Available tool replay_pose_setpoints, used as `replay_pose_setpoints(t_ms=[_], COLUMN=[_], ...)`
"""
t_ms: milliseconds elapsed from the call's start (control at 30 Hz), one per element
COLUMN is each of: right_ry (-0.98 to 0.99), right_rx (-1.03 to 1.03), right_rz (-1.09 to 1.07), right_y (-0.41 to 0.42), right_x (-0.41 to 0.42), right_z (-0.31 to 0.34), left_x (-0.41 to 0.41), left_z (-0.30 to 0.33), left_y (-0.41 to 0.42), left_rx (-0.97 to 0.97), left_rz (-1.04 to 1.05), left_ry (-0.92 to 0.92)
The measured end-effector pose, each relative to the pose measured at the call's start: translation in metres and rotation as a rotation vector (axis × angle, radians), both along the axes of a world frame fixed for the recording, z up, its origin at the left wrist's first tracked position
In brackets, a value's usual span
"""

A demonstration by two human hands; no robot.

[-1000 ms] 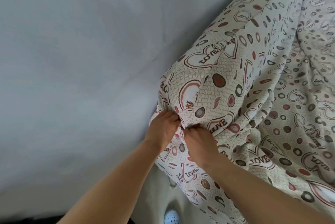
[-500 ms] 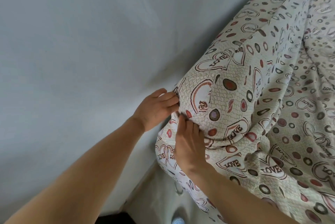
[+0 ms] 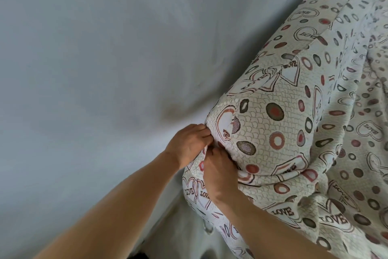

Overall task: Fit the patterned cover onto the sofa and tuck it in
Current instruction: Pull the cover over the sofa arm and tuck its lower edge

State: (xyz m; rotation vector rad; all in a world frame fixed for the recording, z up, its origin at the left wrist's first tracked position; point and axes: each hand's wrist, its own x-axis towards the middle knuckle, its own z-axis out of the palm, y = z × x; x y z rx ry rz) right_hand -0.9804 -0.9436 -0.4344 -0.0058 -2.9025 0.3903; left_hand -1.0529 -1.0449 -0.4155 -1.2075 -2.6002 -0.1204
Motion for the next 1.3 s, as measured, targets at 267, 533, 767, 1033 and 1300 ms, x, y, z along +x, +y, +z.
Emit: replay_pose_setpoints(t_ms=[267, 533, 767, 1033, 1300], right_ry=[0.047, 0.021, 0.199, 0.169, 0.142], right_rx=[0.112, 0.185, 0.325, 0.284, 0.185], right_rz=[0.041, 0.117, 0.118, 0.117, 0.093], right_y=[0.006, 0.022, 0.045, 0.072, 0.063], right_x=[0.012, 0.028, 0.072, 0.069, 0.061], right_z=[-0.053, -0.034, 0.008, 0.006, -0.036], left_x=[0.011, 0.032, 0.063, 0.072, 0.064], left_z=[-0.059, -0.034, -0.022, -0.039, -0.079], left_y=[0.006, 0.018, 0.027, 0.048, 0.054], left_rx=[0.010, 0.028, 0.019, 0.144, 0.298], left_rz=[0.045, 0.123, -0.107, 0.112, 0.276], left_ry=[-0.084, -0.164, -0.043, -0.148, -0.209])
